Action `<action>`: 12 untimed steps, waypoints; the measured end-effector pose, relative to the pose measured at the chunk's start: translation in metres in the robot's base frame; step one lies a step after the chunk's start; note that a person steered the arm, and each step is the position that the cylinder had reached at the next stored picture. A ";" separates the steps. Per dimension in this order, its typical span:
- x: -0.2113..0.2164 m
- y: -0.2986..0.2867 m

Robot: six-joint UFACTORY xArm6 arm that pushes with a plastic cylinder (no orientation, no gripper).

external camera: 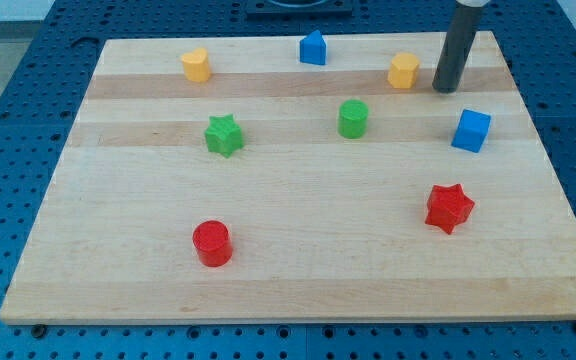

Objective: Nudge the blue cube right a bit

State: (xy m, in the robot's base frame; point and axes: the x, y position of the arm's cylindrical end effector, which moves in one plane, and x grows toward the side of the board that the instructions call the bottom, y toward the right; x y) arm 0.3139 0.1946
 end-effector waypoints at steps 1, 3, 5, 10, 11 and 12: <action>0.010 -0.001; 0.025 -0.003; 0.049 -0.003; 0.081 -0.037; 0.084 -0.031; 0.084 -0.028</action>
State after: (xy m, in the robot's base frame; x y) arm 0.3978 0.1662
